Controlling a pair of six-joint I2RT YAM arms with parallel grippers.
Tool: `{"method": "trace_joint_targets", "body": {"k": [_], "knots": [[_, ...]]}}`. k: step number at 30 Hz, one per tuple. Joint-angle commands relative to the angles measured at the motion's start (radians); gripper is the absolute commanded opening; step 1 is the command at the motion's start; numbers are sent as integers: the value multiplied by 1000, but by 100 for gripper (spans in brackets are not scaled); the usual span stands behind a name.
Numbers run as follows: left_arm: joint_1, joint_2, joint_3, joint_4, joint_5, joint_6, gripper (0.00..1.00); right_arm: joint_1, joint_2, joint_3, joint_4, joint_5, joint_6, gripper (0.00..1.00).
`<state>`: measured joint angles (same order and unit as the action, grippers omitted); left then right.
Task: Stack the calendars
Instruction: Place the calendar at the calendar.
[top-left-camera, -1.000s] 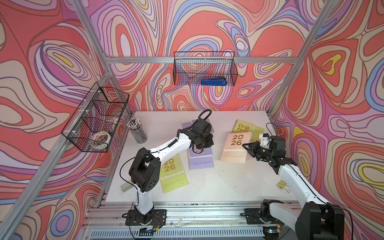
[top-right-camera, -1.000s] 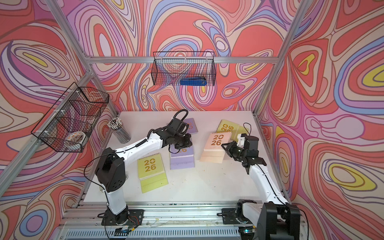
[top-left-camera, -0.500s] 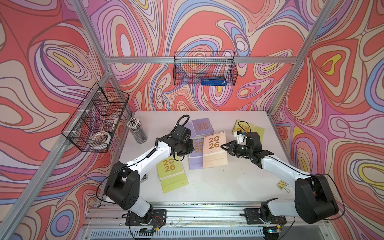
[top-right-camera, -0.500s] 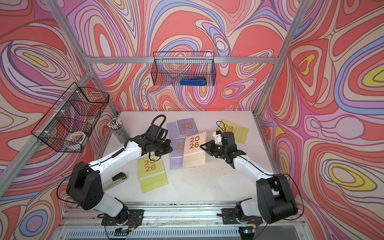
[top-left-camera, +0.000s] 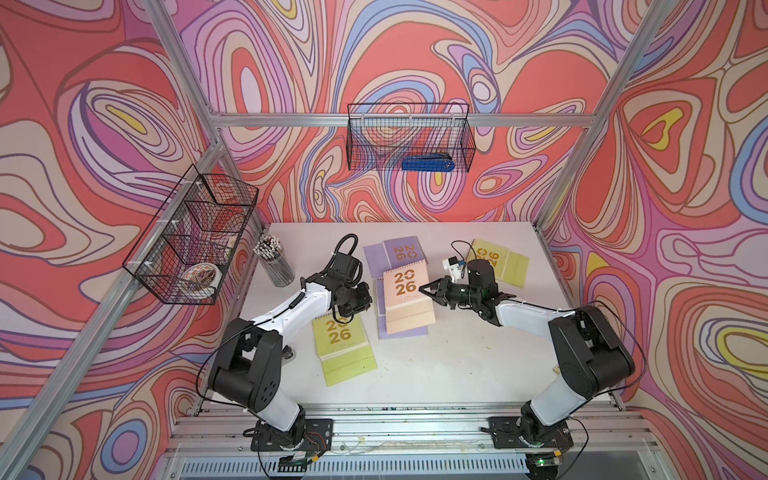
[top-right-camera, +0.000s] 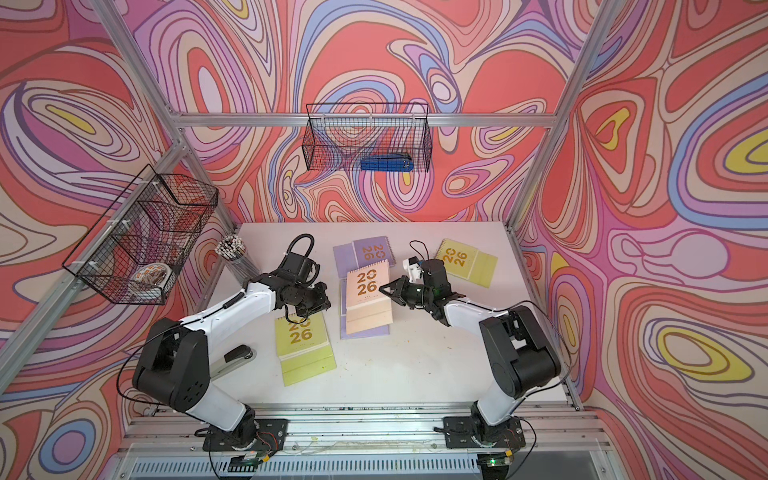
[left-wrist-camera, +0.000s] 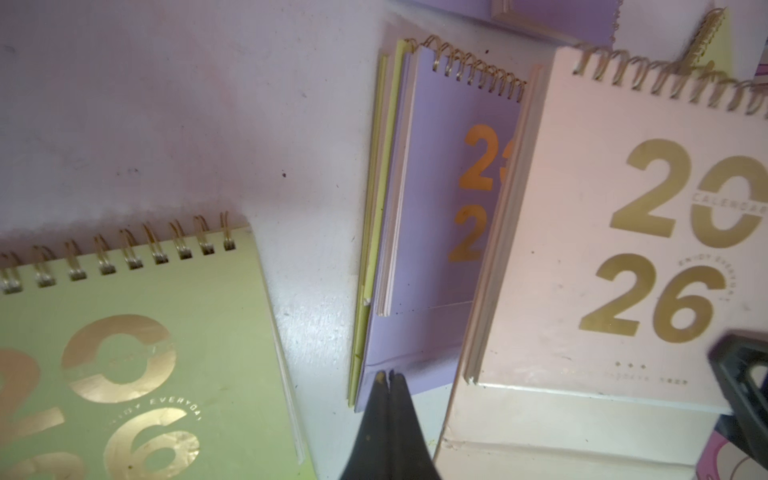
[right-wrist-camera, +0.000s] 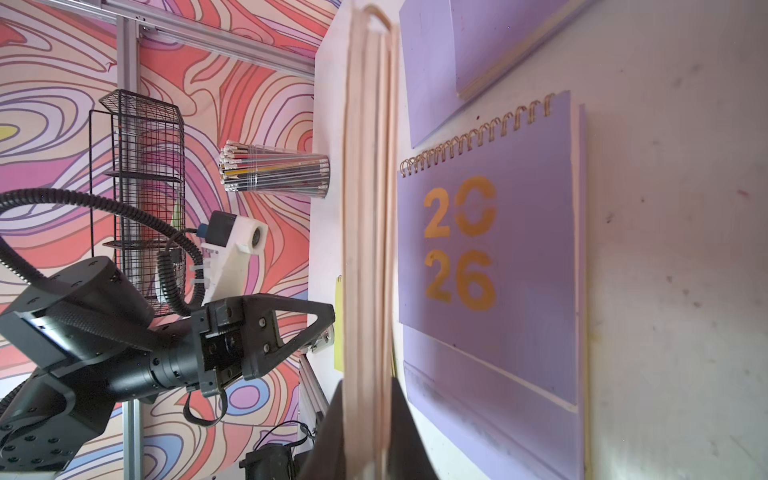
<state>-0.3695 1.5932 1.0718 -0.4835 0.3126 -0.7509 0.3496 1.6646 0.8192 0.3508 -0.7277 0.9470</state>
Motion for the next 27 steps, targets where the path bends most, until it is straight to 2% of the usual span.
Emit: {"method": "trace_joint_targets", "body": {"k": [1,16,27], "knots": [[23,30,-3,13,12,26,0,14,24,28,131,-36,35,0],[48,126,6,47,48,46,0,39,160,57,221,-31,66,0],[50,187,42,51,66,54,0,39,218,72,202,-26,43,0]]}}
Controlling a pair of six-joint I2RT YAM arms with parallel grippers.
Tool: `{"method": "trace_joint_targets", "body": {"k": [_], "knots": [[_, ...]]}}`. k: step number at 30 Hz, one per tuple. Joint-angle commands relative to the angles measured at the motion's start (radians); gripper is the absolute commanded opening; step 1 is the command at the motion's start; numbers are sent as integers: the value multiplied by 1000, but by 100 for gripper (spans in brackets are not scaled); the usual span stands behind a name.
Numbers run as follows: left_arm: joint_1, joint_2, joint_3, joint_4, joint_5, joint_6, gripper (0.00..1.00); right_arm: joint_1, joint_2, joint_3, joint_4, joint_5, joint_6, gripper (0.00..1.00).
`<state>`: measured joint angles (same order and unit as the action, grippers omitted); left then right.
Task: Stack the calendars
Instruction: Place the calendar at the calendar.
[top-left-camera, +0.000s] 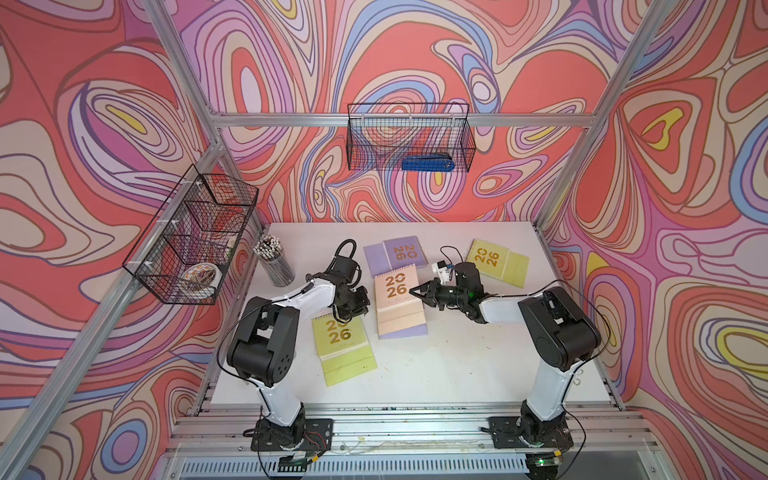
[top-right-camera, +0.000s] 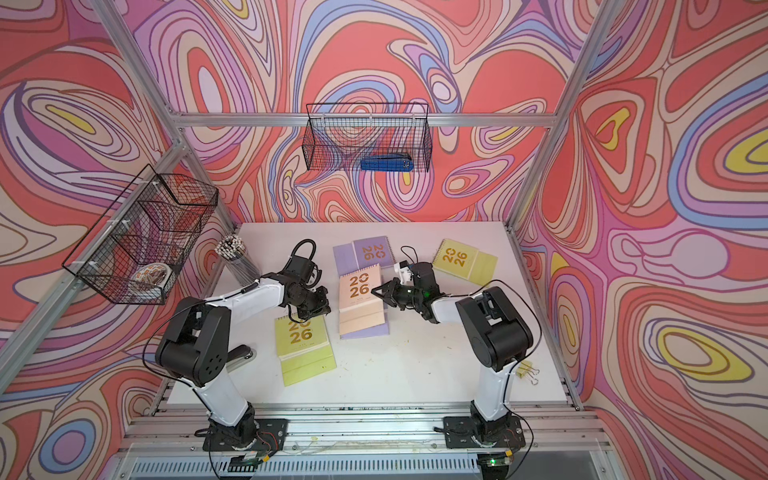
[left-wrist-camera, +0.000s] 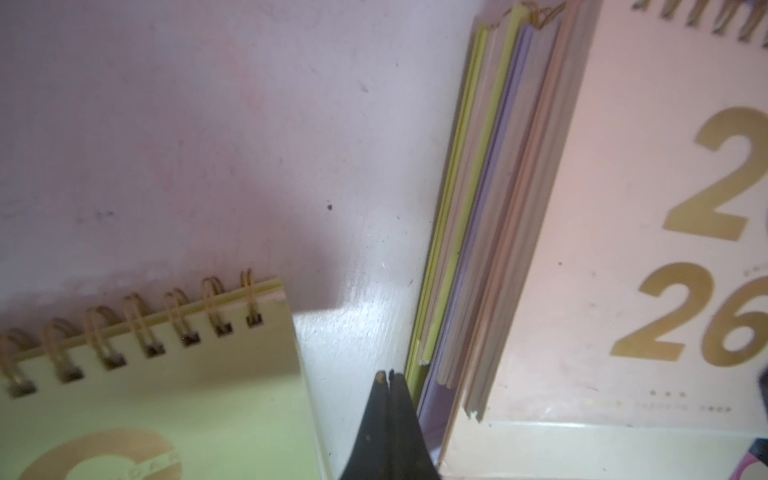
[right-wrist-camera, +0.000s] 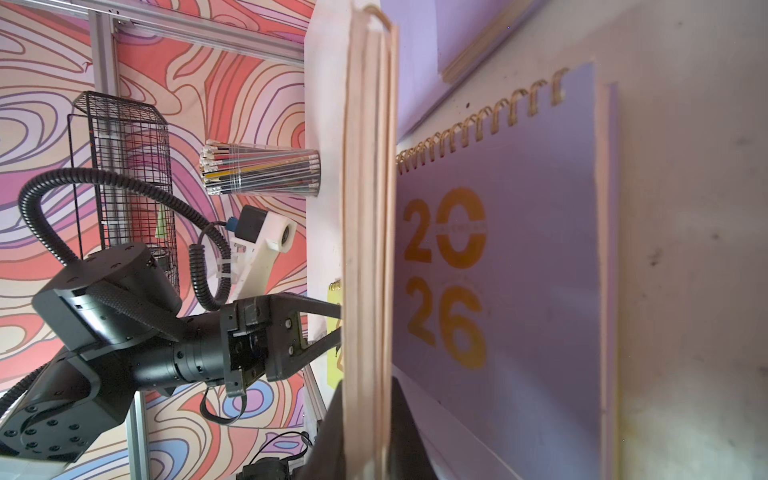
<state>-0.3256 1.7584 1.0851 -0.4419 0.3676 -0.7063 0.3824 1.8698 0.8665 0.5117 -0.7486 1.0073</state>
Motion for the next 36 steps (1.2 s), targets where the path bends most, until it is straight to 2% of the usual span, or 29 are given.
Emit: {"method": "trace_joint_targets", "body": {"k": [1,5,9,13,27,36], "knots": [[7,26,30,11,11,9,0,7,15,25,37,-3,-20,0],[7,38,35,15,15,7,0,7,16,27,4,15,-39,0],[7,47,38,20,24,2,0,7,20,28,-16,24,-50,11],[8,55,42,23,29,-1,0,7,17,29,-42,37,-63,16],[7,56,38,23,33,-3,0,6,11,45,-117,75,-98,28],[7,50,40,14,26,-1,0,7,3,54,-166,91,-120,47]]}}
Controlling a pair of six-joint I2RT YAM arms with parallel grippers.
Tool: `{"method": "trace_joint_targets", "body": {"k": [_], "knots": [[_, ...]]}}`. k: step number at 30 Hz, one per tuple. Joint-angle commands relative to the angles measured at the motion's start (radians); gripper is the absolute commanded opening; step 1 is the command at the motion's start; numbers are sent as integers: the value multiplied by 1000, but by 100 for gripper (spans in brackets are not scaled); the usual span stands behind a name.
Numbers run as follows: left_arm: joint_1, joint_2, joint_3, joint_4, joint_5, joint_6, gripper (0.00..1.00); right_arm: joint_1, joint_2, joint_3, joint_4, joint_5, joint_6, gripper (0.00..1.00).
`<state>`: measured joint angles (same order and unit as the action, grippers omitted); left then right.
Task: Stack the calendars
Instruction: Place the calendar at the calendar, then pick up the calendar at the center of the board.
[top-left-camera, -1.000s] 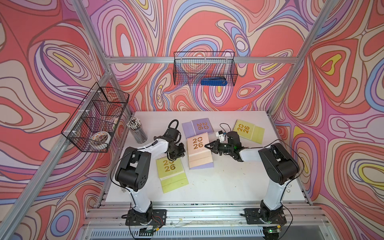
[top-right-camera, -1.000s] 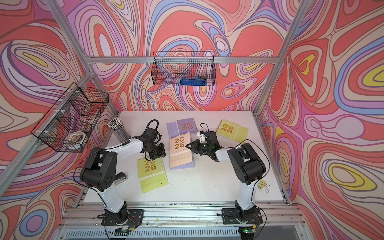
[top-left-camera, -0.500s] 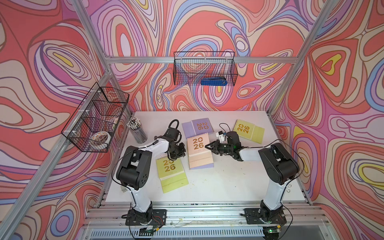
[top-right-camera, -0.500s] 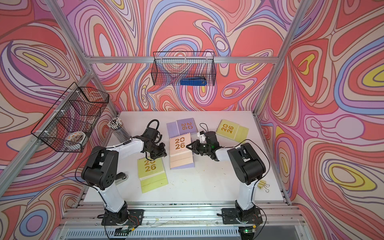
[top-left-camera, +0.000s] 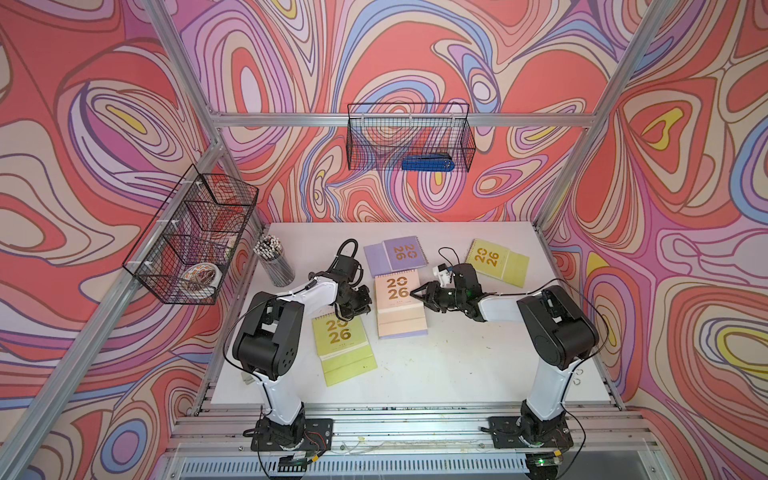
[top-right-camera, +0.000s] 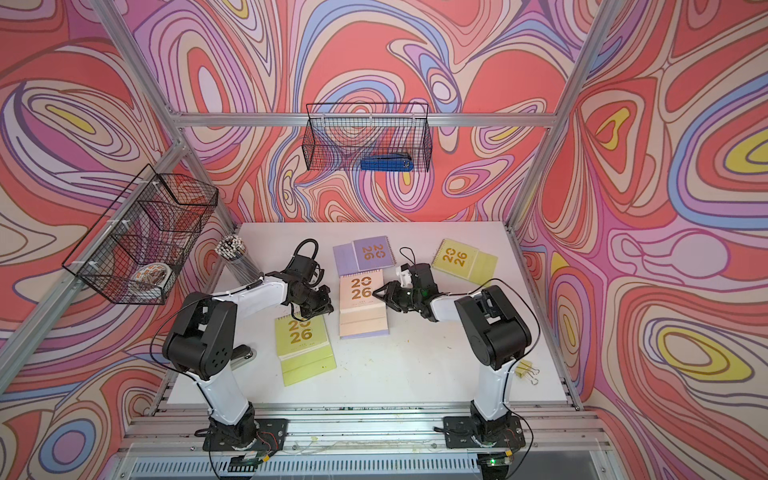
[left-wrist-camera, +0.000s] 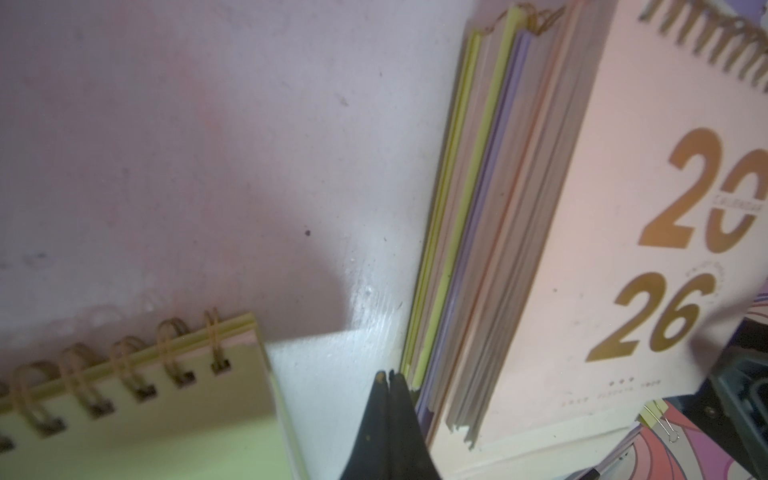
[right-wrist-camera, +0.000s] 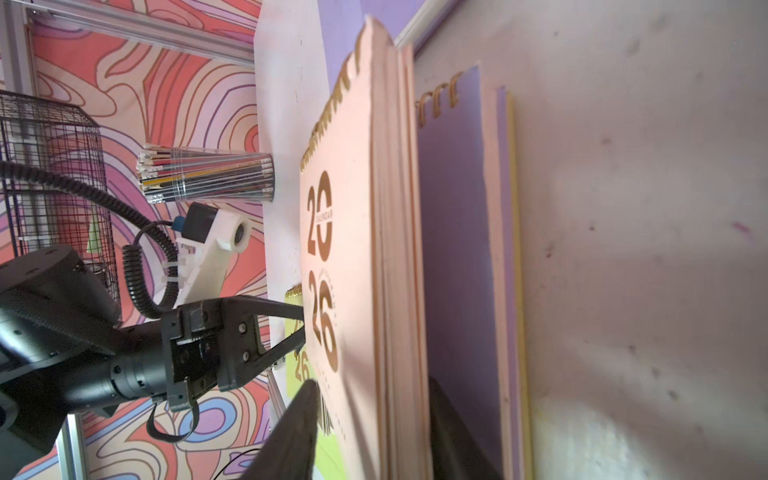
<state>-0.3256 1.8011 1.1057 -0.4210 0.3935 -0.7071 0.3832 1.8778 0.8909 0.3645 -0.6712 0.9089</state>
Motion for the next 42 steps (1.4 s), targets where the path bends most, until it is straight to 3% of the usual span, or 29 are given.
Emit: {"method": "trace_joint_targets", "body": {"k": [1,18,25,33,42], "knots": [[7,7,19,-7,1,0,0,6,-6,31,-25,15,-24,48],[7,-26,20,-40,-27,7,0,6,-44,70,-204,97,-112,70],[8,-67,17,-78,-58,14,0,6,-91,109,-358,177,-191,78],[8,-186,8,-191,-145,38,0,30,-189,171,-582,341,-257,85],[8,-402,-64,-409,-364,12,0,201,-251,239,-742,548,-182,89]]}}
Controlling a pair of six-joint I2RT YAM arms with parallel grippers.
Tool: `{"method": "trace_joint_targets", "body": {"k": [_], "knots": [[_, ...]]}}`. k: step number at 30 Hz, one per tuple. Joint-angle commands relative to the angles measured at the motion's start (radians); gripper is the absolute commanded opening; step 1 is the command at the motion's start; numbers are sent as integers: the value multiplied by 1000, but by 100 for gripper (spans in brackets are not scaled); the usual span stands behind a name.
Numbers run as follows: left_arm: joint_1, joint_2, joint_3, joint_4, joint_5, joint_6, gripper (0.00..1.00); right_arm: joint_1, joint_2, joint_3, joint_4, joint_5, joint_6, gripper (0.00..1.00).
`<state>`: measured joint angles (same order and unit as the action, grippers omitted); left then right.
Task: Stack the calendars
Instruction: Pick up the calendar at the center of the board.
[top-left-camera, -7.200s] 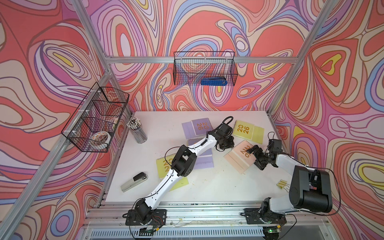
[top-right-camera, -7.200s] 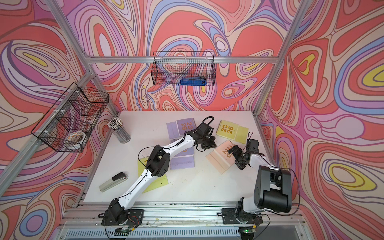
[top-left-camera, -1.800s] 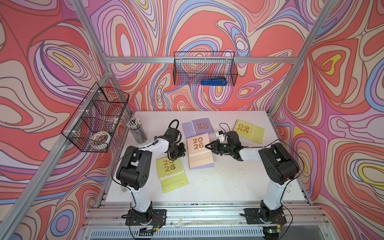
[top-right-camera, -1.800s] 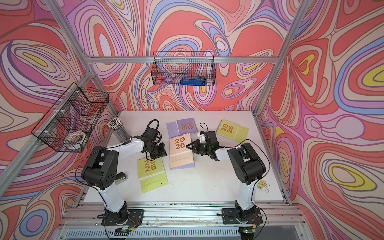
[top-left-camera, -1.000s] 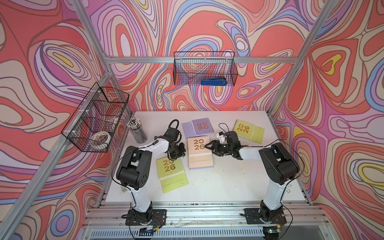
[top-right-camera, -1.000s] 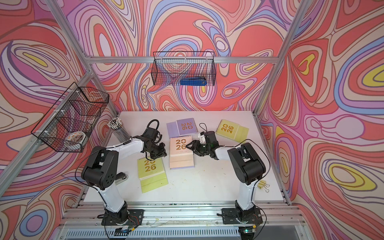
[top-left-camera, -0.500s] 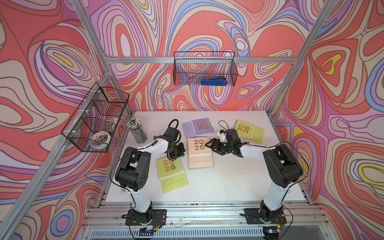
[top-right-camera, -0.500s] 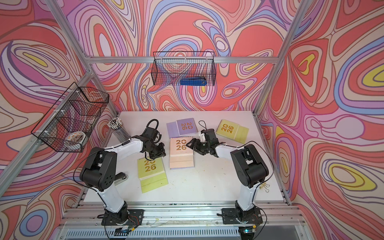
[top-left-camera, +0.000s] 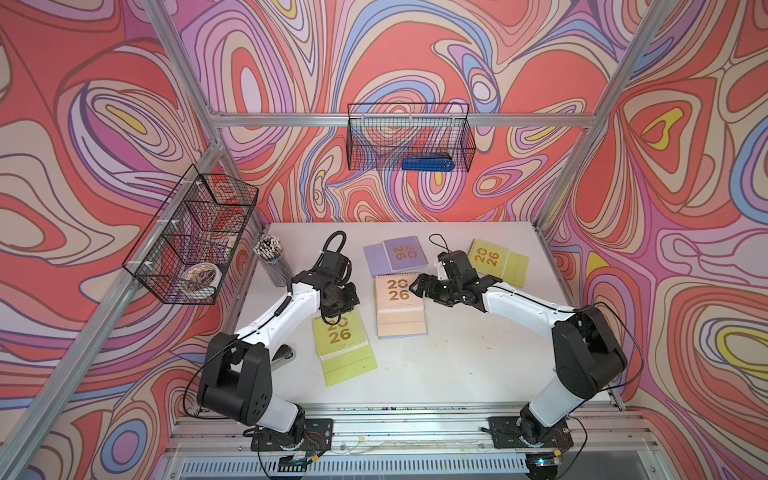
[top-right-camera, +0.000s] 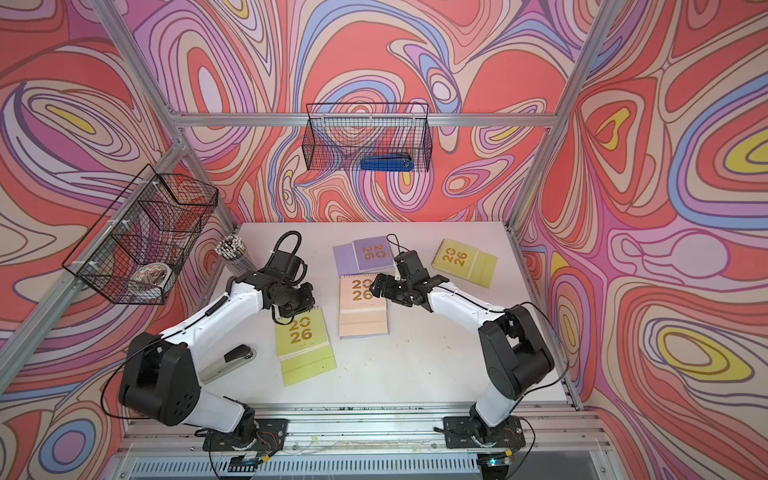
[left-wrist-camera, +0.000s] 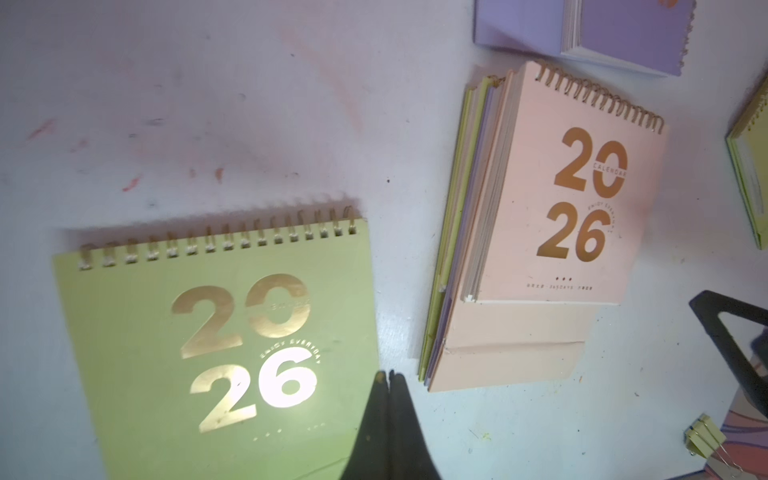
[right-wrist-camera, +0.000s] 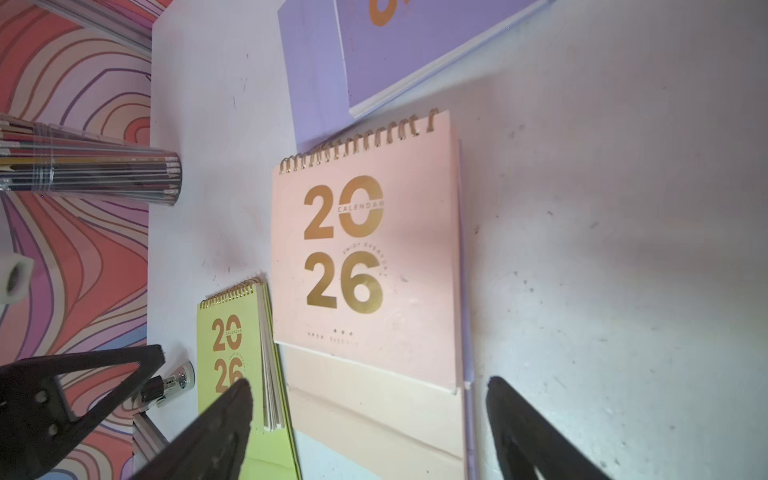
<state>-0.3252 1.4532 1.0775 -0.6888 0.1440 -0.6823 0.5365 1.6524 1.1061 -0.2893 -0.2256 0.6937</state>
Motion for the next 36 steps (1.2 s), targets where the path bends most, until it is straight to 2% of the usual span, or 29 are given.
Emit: {"method": "trace_joint_targets", "body": {"k": [1,9,15,19,23,29,36], "knots": [[8,-71,-48,-157,-124,-18,0,68,-28,29,-92,116,50,89],[17,-201,-152,-238,-216,-52,0,247,43,111,-81,191,242,90],[42,-227,-216,-245,-254,-43,0,336,148,193,-68,182,287,90],[50,-253,-260,-228,-322,-47,0,373,209,231,-58,163,309,89],[83,-261,-298,-191,-340,-49,0,404,265,275,-55,149,314,89],[177,-249,-333,-128,-275,-17,0,425,337,334,-79,125,323,89],[228,-198,-347,-79,-218,15,0,446,409,404,-100,88,313,88]]}}
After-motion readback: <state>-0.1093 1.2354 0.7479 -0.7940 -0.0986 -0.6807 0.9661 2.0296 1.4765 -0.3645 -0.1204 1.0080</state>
